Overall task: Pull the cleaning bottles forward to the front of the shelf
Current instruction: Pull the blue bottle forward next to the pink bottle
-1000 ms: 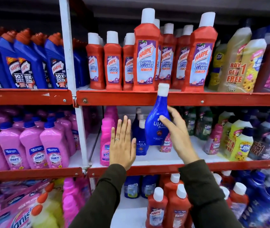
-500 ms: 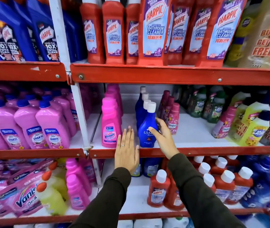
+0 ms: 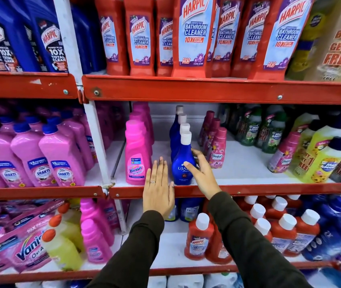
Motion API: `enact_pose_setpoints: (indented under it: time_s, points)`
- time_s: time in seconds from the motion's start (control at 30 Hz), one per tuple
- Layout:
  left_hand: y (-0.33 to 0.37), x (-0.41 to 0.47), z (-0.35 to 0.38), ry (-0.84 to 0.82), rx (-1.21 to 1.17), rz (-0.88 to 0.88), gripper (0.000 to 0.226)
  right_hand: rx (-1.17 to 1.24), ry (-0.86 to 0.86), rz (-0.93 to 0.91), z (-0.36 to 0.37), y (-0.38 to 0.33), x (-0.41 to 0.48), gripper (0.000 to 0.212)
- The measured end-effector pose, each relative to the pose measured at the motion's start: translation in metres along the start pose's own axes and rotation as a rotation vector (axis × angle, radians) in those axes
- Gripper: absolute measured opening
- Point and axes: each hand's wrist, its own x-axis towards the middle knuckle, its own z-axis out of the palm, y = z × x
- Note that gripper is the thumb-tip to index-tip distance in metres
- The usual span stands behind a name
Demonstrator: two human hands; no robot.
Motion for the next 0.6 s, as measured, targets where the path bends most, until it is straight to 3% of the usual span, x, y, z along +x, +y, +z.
enact_pose_setpoints:
  time_s: [0.6]
  points:
    - [0.0084,0.0012,-0.0045,-0.013,0.037,-0.003,0.066,-0.07,-0.06,-0.03,-0.0081,0.0015,-0.0015,0.052]
